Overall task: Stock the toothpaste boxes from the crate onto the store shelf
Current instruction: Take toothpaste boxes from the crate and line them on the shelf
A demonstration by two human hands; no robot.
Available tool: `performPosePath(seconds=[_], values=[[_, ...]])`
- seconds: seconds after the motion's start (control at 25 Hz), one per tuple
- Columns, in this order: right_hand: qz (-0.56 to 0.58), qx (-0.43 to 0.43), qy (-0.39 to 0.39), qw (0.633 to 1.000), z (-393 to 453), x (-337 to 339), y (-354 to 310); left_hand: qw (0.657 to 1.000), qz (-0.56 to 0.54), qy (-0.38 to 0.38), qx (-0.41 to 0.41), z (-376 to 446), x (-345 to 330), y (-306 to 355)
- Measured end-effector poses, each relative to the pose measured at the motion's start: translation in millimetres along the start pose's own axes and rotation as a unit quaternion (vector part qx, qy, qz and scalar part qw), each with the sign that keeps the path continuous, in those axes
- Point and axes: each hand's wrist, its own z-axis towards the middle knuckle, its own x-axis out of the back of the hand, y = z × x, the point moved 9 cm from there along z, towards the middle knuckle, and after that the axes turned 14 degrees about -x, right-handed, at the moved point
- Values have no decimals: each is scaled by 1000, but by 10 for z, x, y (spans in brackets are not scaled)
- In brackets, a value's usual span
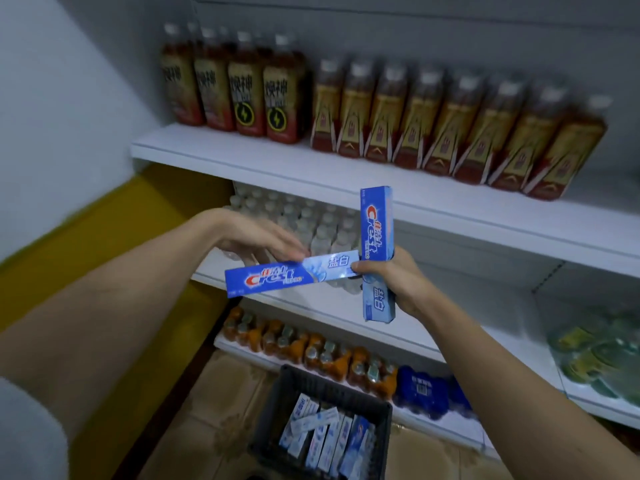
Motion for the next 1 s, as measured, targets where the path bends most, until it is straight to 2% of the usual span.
performPosePath(seconds=[0.12,0.24,0.44,0.68,0.84,1.0], values=[[-34,-4,-42,999,-69,-262,-59,997,68,2,27,-72,-146,-3],[-37,-4,-65,997,-136,-371,-146,998,42,47,20,-314,-96,-95],[2,-27,-51,998,-312,-486,-581,991,-17,126,-45,-953,420,71],[-56,100,-4,993,-734,-1006,-1690,947,16,288,-144,-2018,1312,517],[-70,175,31,982,-1085,-1301,-2358,920,62,343,-179,-2739,1768,719],[-98,215,79,968,-1462,-1387,-2908,901,132,372,-180,-3180,2208,890]])
